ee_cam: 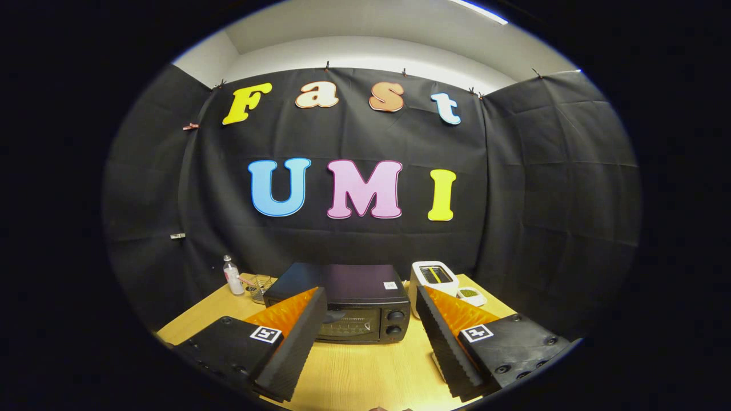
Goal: Open the toaster oven, put the food inside, and close the toaster oven door.
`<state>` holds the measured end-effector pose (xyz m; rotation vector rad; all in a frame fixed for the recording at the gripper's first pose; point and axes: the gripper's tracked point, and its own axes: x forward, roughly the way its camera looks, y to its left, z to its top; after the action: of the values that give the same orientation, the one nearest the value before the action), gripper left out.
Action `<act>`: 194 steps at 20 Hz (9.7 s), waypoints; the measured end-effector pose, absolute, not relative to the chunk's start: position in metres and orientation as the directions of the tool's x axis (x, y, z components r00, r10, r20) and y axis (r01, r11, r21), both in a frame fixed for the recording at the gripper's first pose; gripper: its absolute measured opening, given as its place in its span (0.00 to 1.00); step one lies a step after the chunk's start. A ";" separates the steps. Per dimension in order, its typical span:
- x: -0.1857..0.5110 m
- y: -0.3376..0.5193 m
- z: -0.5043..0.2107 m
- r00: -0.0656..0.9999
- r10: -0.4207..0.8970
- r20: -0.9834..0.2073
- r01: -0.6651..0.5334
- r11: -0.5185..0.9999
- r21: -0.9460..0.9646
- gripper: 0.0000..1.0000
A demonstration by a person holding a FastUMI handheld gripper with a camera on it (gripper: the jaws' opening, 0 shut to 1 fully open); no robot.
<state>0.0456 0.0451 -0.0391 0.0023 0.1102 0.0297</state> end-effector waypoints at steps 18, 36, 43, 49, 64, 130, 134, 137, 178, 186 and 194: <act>0.173 0.137 -0.152 0.943 0.075 -0.323 -0.067 0.997 0.035 0.98; 0.170 0.145 -0.212 0.904 0.081 -0.419 -0.079 0.997 0.024 0.99; 0.113 0.136 -0.239 0.884 0.080 -0.461 -0.088 0.996 0.004 0.97; 0.069 0.132 -0.284 0.833 0.094 -0.545 -0.119 0.993 -0.011 0.96; 0.018 0.028 -0.193 0.853 0.116 -0.509 -0.177 0.981 -0.074 0.98; 0.035 0.013 -0.188 0.654 0.443 -0.613 0.028 0.795 0.606 0.14; 0.070 0.066 -0.202 0.656 0.466 -0.594 -0.039 0.807 0.589 0.14; 0.104 0.096 -0.213 0.673 0.477 -0.565 -0.063 0.799 0.599 0.14; 0.023 0.117 -0.300 0.634 0.251 -0.732 -0.169 0.968 0.186 0.98; -0.001 0.115 -0.372 0.543 0.136 -0.829 -0.101 0.990 0.096 0.99; 0.028 0.124 -0.385 0.555 0.094 -0.827 -0.073 0.995 0.064 0.99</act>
<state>0.0275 0.1244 -0.3845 0.0235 0.9775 0.0984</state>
